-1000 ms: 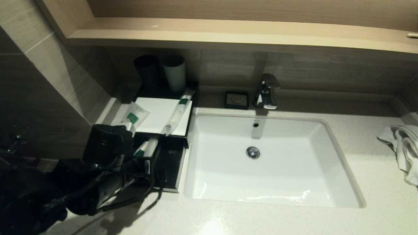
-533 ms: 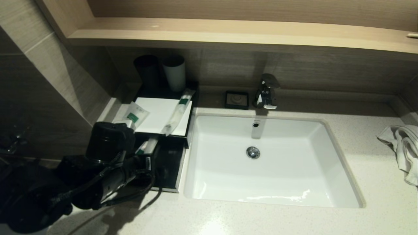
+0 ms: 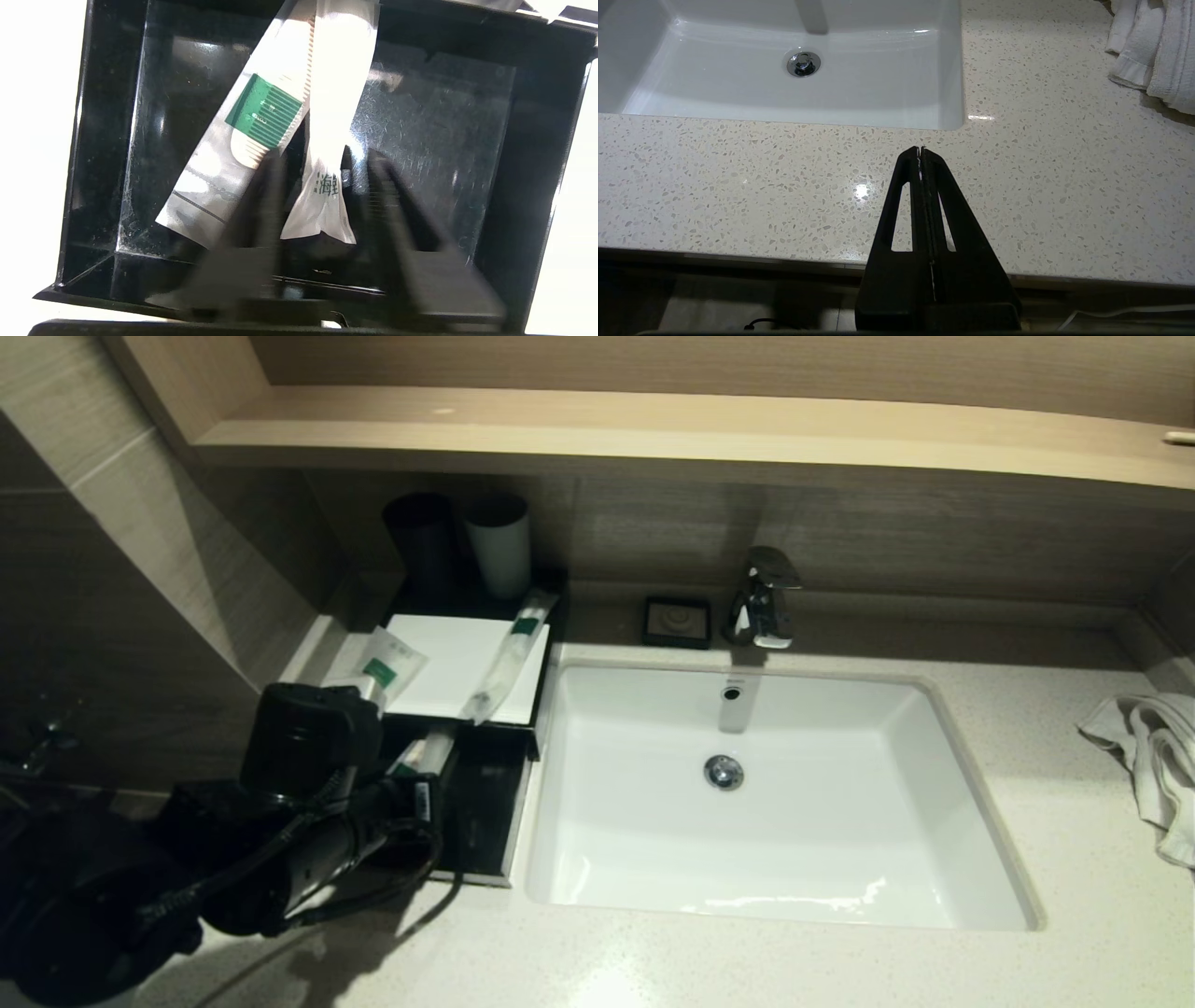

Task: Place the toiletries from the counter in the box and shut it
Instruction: Place the bathroom toiletry into the drawer

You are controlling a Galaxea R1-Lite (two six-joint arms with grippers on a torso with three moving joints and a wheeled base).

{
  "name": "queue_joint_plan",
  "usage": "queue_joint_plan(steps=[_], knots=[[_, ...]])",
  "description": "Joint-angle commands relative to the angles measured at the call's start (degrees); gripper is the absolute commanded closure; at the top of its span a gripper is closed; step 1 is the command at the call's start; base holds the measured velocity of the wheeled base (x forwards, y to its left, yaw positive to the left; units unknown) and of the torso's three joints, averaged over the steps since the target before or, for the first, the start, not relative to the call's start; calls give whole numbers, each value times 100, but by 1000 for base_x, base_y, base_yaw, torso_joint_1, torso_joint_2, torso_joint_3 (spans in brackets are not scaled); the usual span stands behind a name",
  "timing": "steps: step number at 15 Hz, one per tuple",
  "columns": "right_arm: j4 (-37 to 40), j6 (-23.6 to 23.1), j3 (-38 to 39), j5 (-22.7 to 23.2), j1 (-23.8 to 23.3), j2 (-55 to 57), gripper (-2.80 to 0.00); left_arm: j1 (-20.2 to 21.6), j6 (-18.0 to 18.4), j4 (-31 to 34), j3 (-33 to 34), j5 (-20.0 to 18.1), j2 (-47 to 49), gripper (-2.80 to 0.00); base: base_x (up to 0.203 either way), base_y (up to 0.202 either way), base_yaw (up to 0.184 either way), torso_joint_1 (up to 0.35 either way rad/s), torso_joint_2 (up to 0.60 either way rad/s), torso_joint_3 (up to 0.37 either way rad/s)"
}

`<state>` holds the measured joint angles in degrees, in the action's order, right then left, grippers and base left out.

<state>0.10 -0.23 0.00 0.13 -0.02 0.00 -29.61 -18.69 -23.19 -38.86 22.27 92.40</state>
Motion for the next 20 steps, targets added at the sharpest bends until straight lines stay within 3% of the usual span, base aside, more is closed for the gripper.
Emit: queue_joint_plan(steps=[1, 5, 8, 14, 15, 19, 20], knots=[[-1, -4, 0, 4, -1, 0, 0, -1, -12, -10, 2, 15, -95, -280, 0, 0, 0, 0, 0, 0], [-1, -4, 0, 4, 0, 0, 0, -1, 9, 1, 75, -19, -591, -280, 0, 0, 0, 0, 0, 0], [-1, -4, 0, 4, 2, 0, 0, -1, 41, 29, 214, -262, -1239, -280, 0, 0, 0, 0, 0, 0], [-1, -4, 0, 4, 2, 0, 0, -1, 99, 42, 223, -320, -1347, -280, 0, 0, 0, 0, 0, 0], [-1, -4, 0, 4, -1, 0, 0, -8, 150, 40, 171, -344, -1364, 0, 0, 0, 0, 0, 0, 0], [-1, -4, 0, 4, 1, 0, 0, -9, 230, 28, -47, -1013, -1348, 0, 0, 0, 0, 0, 0, 0], [-1, -4, 0, 4, 2, 0, 0, -7, 413, 33, -118, -1089, -1306, 0, 0, 0, 0, 0, 0, 0]])
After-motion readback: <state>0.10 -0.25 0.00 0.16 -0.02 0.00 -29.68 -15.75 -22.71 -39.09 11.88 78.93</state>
